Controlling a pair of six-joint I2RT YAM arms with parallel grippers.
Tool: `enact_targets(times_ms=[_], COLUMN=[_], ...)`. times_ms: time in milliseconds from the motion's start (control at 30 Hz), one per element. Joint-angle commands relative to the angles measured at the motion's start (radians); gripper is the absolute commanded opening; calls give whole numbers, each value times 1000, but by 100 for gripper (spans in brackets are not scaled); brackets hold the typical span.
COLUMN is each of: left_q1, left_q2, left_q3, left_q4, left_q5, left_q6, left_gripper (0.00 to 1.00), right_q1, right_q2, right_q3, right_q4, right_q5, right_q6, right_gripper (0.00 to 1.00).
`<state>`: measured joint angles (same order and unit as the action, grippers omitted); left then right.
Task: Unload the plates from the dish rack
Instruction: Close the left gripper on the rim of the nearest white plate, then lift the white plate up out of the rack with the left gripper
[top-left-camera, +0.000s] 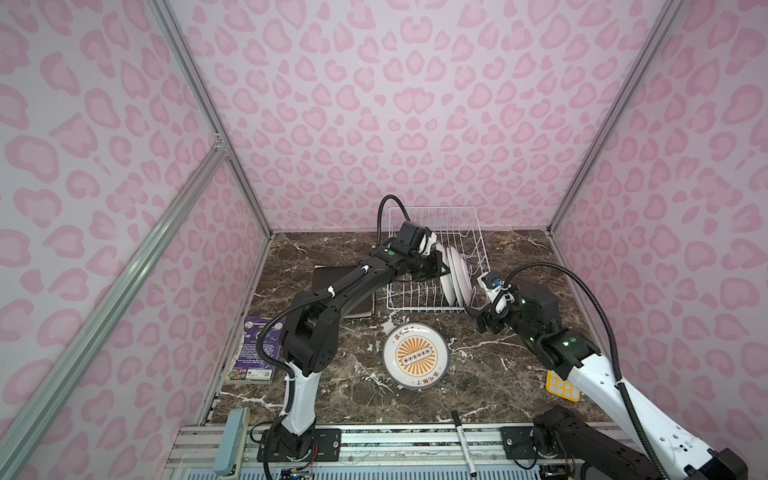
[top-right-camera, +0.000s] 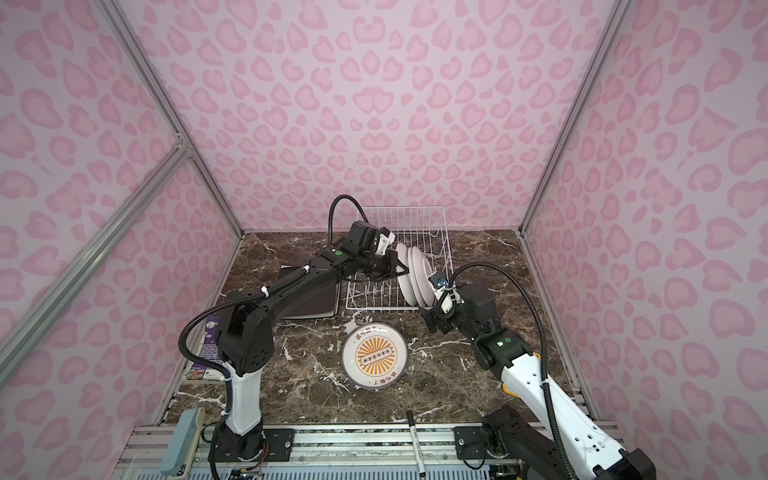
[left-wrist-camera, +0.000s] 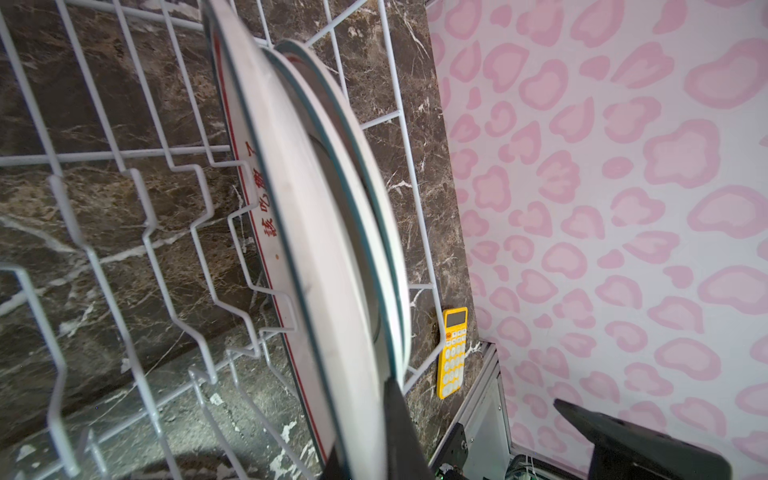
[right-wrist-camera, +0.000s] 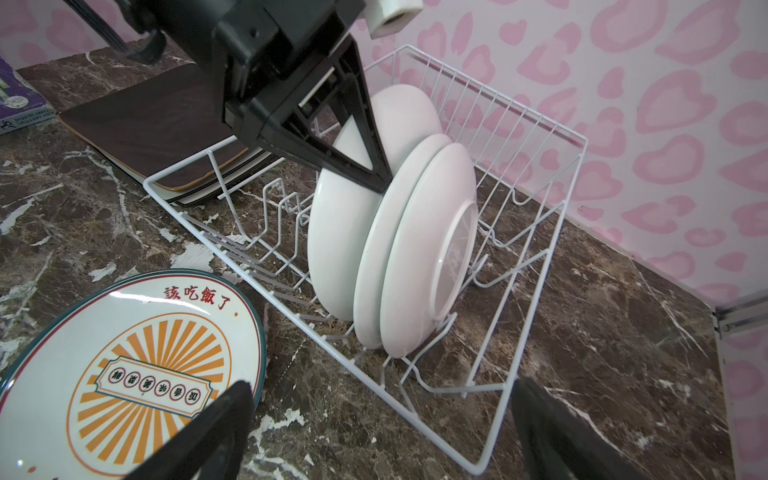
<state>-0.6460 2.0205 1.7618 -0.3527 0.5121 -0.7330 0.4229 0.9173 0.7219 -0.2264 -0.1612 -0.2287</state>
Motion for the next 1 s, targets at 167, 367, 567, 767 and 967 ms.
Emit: enact_targets(times_ms=[167, 367, 567, 767, 967], left_q1=[1, 1, 2, 3, 8], left_q2=[-44, -77, -104, -136, -180], left_q3=[10, 10, 11, 14, 5], left_q4=[51, 17, -6, -36, -58], left_q5=[25, 10, 5, -14, -36], left_q6=[16, 40, 61, 81, 93], left_gripper=[3, 4, 4, 4, 3], right_q1=[-1, -1, -1, -1, -1], right_q2=[-7, -12, -13, -25, -49], right_q3=[15, 15, 19, 23, 9], right_q4=[39, 40, 41, 42, 51], right_q5=[5, 8, 6, 6, 7], right_q6=[8, 9, 12, 12, 21], right_gripper=[98, 98, 98, 98, 98])
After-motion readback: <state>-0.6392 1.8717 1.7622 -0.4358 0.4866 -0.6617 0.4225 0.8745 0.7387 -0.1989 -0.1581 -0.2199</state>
